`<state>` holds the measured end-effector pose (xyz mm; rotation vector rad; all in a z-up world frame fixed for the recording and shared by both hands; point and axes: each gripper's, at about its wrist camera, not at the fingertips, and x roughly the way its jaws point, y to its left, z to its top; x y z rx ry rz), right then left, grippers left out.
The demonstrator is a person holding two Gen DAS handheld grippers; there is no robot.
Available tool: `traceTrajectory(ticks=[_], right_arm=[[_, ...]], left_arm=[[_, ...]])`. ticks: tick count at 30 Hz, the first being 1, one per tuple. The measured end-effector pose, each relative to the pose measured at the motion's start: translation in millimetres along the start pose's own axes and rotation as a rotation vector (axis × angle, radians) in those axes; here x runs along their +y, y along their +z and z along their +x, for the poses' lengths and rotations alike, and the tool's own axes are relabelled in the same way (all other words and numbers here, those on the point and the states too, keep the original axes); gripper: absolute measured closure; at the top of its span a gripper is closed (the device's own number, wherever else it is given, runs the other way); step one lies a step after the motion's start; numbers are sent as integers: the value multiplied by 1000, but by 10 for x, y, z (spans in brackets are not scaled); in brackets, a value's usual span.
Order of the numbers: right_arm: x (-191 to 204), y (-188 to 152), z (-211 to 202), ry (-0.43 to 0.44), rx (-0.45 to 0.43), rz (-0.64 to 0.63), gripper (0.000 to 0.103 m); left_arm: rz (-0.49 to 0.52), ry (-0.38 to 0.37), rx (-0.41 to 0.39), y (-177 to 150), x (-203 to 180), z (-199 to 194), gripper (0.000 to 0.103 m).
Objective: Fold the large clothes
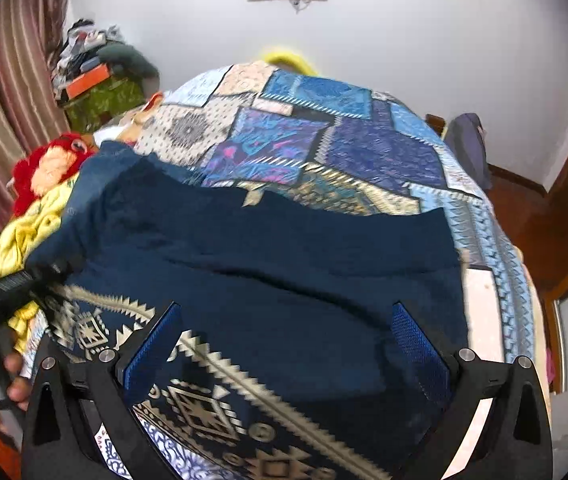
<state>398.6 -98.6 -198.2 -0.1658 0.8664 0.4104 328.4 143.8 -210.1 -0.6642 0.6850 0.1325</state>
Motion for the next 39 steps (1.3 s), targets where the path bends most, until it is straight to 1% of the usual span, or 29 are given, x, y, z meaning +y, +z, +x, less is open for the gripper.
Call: traceTrajectory(ticks=[1, 3, 5, 6, 7, 8, 10, 11, 12, 13, 15, 17, 19, 21, 22, 23, 25, 29, 30, 31, 32, 33, 34, 35, 36, 37, 38, 39], right_arm=[[51, -19, 62, 7, 17, -15, 0], [257, -170, 335, 37, 112, -67, 0], [340, -273, 471, 47, 152, -76, 0], [355, -275, 474, 57, 155, -75, 0], [340, -257, 463, 65, 160, -68, 0], [301, -228, 452, 86, 174, -52, 0], [121, -193, 391, 166, 210, 12, 0], [16, -189, 335, 191, 204, 47, 0], [-147, -218, 223, 209, 180, 106, 0], [-230, -230, 153, 210, 165, 132, 0], [-524, -325, -71, 191, 119, 194, 0], [-854, -439, -320, 137, 76, 247, 0], [-1146, -550, -541, 69, 43, 283, 0], [-1433, -667, -753, 3, 19, 321, 0], [-1546, -727, -833, -18, 14, 339, 0], [-1630, -772, -888, -33, 11, 354, 0], [-1818, -886, -1004, -60, 7, 390, 0], [-2017, -1061, -1149, -79, 2, 434, 0], [-2021, -1097, -1188, -77, -2, 440, 0], [-2017, -1108, -1202, -75, -4, 443, 0], [-2025, -1121, -1229, -72, -6, 446, 0], [-2056, -1111, -1237, -67, -9, 448, 0], [-2086, -1094, -1252, -61, -16, 449, 0], [-2084, -1071, -1281, -50, -27, 449, 0], [-2101, -1040, -1305, -36, -38, 449, 0], [-2094, -1032, -1319, -27, -46, 449, 0], [-2071, -1001, -1325, -21, -53, 451, 0], [-2051, -950, -1332, -16, -60, 453, 0]], left_arm=[[25, -10, -14, 40, -56, -82, 93], [88, -35, -26, 68, -265, -170, 93], [200, -31, -49, 58, -590, -204, 93], [244, -27, -62, 31, -719, -208, 93], [309, -28, -78, 13, -902, -235, 93], [359, -46, -89, -9, -1076, -260, 93], [420, -90, -95, -84, -1326, -327, 93], [467, -113, -97, -124, -1500, -341, 93], [498, -125, -97, -143, -1608, -327, 93], [540, -142, -92, -200, -1757, -317, 93], [608, -172, -71, -322, -1998, -265, 93], [683, -206, -29, -532, -2240, -184, 93], [732, -235, 21, -711, -2420, -81, 93], [762, -267, 104, -935, -2566, 49, 93], [764, -285, 146, -1021, -2609, 120, 93], [768, -311, 204, -1131, -2649, 225, 93], [775, -337, 290, -1303, -2685, 382, 93], [793, -305, 445, -1571, -2640, 657, 93], [794, -299, 463, -1597, -2632, 675, 93], [804, -280, 469, -1630, -2613, 643, 90], [827, -254, 459, -1643, -2611, 597, 85], [851, -231, 452, -1613, -2621, 588, 72], [880, -208, 445, -1629, -2645, 523, 52], [915, -191, 426, -1640, -2655, 422, 43], [933, -184, 398, -1645, -2654, 331, 28], [943, -171, 368, -1621, -2637, 247, 16], [952, -155, 337, -1585, -2607, 133, 13], [953, -145, 322, -1524, -2613, 116, 12]])
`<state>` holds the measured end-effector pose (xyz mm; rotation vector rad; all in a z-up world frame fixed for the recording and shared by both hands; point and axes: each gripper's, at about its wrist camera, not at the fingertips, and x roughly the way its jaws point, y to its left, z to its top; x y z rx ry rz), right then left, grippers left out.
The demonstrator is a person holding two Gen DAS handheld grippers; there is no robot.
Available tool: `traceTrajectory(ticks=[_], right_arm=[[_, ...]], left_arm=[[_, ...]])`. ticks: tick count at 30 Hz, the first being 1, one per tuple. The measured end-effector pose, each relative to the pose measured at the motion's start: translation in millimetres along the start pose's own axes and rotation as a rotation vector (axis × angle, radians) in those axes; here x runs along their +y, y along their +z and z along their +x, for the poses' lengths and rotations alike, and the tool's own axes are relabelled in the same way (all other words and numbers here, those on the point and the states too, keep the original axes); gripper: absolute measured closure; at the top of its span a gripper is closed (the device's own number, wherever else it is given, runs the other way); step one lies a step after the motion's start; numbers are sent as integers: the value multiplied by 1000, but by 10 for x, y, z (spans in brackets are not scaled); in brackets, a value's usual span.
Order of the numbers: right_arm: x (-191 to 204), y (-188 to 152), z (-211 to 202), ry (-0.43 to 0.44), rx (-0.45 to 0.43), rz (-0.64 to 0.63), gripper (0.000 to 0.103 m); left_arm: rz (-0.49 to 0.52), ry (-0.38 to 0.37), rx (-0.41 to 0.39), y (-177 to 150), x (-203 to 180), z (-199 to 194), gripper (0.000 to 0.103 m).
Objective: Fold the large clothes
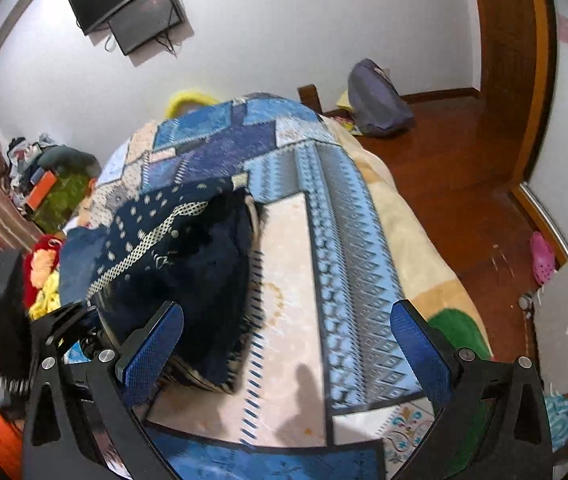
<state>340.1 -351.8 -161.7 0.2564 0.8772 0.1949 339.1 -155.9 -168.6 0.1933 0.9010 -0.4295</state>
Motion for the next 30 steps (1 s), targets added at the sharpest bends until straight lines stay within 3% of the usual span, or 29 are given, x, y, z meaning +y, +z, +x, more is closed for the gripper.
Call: traceTrajectory(ticks=[5, 9, 14, 16, 19, 22, 24, 30], right_arm=[[320, 90, 22, 69, -15, -38, 0], [699, 123, 171, 141, -5, -92, 0], [988, 20, 608, 183, 93, -128, 0], [963, -82, 825, 170, 154, -126, 0], [791, -302, 1151, 105, 254, -115, 0], [540, -496, 1247, 128, 306, -75, 0], [430, -548, 1172, 141, 302, -64, 0], [473, -516, 800, 56, 237, -169, 0]], left_arm=[[-88, 17, -56, -54, 378, -450, 11], [-152, 56, -91, -68, 732, -582, 7], [-229, 115, -15, -216, 1075, -327, 6], [-235, 106, 48, -340, 1121, -125, 6], [-247, 67, 77, -503, 1111, 40, 6], [-259, 11, 82, -627, 1038, 108, 6], [-246, 17, 73, -662, 990, 88, 6], [-206, 89, 10, -555, 1023, -219, 6]])
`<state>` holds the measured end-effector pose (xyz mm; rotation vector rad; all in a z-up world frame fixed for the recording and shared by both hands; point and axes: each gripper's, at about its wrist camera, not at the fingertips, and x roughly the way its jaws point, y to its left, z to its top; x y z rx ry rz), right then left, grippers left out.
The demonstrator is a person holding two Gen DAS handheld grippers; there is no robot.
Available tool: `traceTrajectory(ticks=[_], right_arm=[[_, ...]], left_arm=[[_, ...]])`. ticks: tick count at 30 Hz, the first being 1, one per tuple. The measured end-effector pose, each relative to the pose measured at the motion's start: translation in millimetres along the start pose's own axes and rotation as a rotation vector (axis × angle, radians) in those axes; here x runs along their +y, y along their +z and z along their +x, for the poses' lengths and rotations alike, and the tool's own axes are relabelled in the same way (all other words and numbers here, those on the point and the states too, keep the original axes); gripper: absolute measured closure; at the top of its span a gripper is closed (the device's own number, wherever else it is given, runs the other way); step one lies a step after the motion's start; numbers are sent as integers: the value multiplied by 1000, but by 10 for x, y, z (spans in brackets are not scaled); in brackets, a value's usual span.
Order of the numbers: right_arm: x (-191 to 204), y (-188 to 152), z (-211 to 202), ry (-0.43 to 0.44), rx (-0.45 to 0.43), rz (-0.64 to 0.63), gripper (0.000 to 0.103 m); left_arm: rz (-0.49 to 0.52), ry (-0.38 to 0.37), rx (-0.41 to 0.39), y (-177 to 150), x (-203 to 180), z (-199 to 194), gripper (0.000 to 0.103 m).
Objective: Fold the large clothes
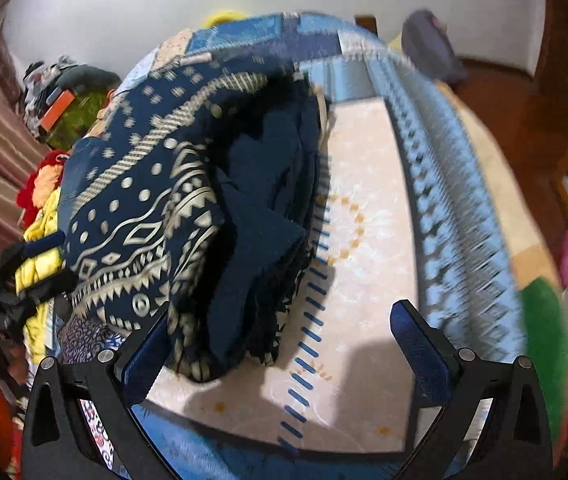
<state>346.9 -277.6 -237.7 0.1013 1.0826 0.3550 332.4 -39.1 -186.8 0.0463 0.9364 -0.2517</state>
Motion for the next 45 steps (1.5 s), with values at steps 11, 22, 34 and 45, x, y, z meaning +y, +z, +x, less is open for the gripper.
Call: traceTrajectory(ticks=[11, 22, 34, 45], right_arm=[[268, 390, -402, 66, -159, 14, 0], [150, 876, 378, 176, 11, 80, 0], [-4, 1157, 1075, 326, 121, 77, 0], [127, 1202, 832, 418, 54, 90, 62]], left_arm=[[-34, 57, -86, 470, 360, -99, 6], [-169, -181, 65, 675, 530, 718, 6], [-362, -395, 167, 841, 737, 1361, 3], [-280, -416, 64, 860, 625, 750, 55]])
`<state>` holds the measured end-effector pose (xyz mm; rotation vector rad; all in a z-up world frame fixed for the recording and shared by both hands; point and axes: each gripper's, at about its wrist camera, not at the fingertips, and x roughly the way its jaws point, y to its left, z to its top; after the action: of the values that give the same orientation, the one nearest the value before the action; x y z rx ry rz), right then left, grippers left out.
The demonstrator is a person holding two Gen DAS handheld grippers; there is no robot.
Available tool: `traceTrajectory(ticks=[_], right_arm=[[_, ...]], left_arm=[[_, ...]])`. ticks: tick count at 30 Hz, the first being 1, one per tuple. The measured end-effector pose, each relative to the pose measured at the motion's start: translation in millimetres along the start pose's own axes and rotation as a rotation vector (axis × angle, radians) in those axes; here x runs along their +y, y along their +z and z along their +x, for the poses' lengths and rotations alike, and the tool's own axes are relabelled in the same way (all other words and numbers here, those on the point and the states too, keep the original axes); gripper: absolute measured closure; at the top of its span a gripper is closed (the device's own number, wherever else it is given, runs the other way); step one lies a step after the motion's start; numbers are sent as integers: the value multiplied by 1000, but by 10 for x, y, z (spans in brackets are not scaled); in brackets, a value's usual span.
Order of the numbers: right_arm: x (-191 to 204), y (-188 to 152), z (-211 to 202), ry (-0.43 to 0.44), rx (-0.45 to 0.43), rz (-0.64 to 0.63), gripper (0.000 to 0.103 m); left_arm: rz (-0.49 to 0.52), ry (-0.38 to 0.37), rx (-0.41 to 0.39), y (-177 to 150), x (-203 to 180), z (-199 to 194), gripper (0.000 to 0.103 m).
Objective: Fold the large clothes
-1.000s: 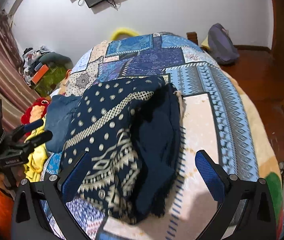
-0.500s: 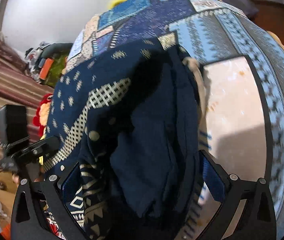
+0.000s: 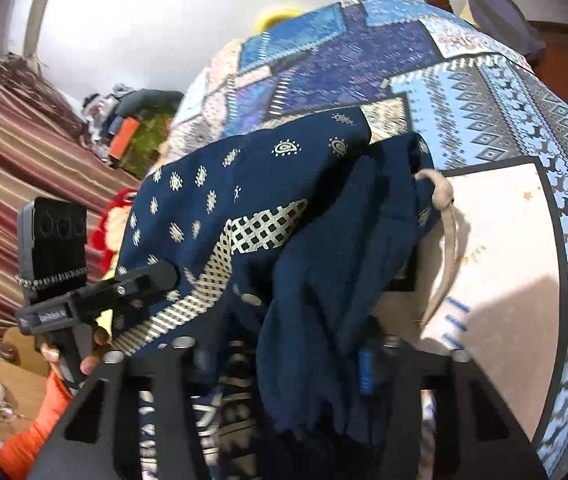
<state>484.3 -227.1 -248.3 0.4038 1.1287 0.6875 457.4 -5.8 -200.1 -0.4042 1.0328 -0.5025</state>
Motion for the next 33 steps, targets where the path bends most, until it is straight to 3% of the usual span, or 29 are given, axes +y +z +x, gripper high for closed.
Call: traceTrajectory(ticks=[2, 9, 17, 23, 26, 33], right_arm=[[145, -10, -82, 3, -12, -30, 67], [1059, 102, -251, 45, -104, -167, 68], [2075, 361, 290, 150, -104, -242, 68], [2594, 455, 1127, 162, -36, -238, 69], [2703, 468, 1560, 151, 14, -214, 69], [2718, 709, 2598, 21, 129, -195, 69]], left_arm=[[43, 26, -45, -34, -104, -274, 56], [67, 74, -224, 29, -43, -1327, 57], [41, 210, -367, -17, 515, -2238, 57], [-31, 286, -376, -95, 1234, -2411, 57], [-100, 288, -351, -37, 1694, -2326, 57], [-291, 263, -252, 19, 2718, -1926, 56]])
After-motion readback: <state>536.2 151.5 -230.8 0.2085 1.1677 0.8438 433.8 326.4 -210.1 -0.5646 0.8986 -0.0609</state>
